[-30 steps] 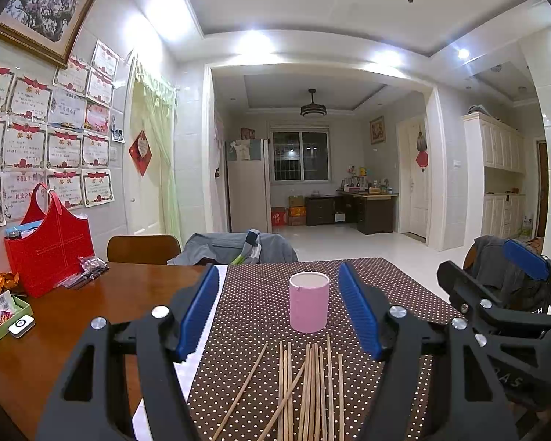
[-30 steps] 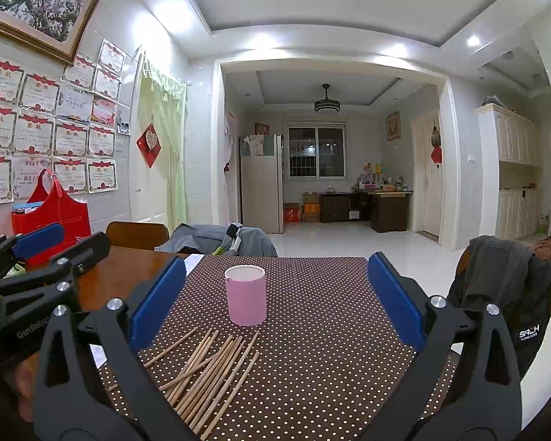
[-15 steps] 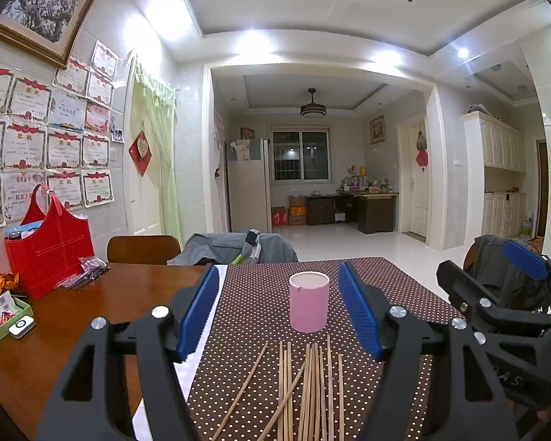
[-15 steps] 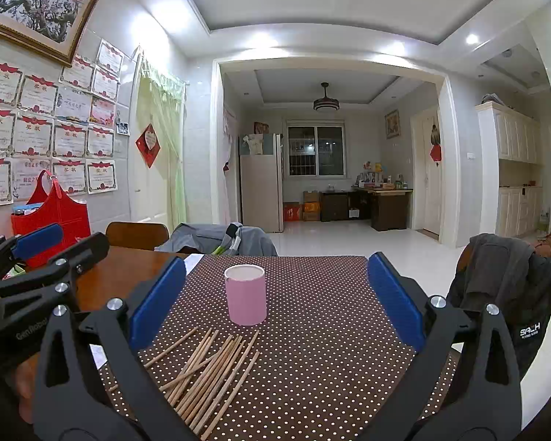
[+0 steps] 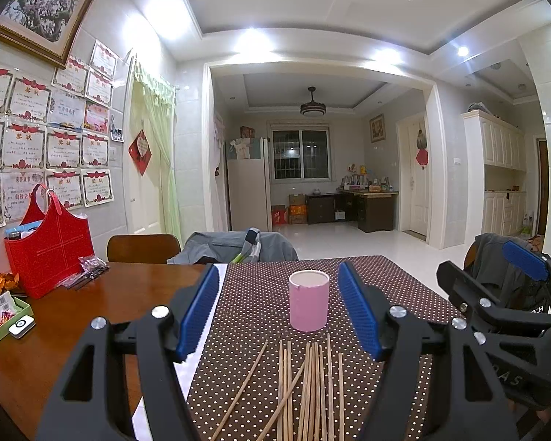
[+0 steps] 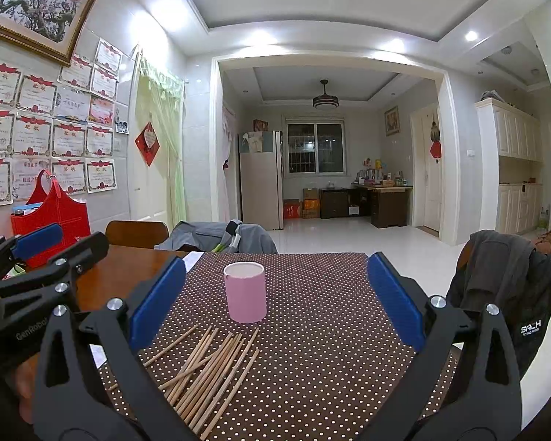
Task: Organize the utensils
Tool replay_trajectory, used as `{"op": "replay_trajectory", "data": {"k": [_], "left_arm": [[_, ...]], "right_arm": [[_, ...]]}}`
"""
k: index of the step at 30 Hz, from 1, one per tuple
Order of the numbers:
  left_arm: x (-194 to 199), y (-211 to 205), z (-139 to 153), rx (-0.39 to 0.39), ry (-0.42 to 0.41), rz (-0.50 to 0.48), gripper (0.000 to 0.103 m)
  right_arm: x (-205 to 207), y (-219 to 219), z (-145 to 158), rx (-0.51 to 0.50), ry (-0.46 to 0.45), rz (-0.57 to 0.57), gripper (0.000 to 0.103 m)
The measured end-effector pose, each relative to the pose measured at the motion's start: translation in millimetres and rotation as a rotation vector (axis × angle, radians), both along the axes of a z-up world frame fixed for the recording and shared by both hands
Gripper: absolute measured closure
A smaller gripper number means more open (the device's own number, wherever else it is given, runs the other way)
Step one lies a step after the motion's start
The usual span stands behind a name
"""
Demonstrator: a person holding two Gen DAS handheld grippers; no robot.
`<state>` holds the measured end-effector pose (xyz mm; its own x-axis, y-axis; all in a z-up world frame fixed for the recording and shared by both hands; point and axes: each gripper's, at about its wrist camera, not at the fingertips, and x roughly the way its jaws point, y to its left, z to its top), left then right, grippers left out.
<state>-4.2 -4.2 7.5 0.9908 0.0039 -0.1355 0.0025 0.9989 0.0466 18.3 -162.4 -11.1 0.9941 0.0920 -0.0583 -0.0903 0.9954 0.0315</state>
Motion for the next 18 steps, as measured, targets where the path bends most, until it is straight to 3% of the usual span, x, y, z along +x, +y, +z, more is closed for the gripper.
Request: {"op": "replay_trajectory", "data": {"k": [18], "left_arm": [[-0.3, -0.1, -3.0, 0.001, 0.004, 0.0, 0.036]], "right_arm": [[1.5, 4.4, -3.1, 0.002, 0.013, -0.006, 0.006]]}}
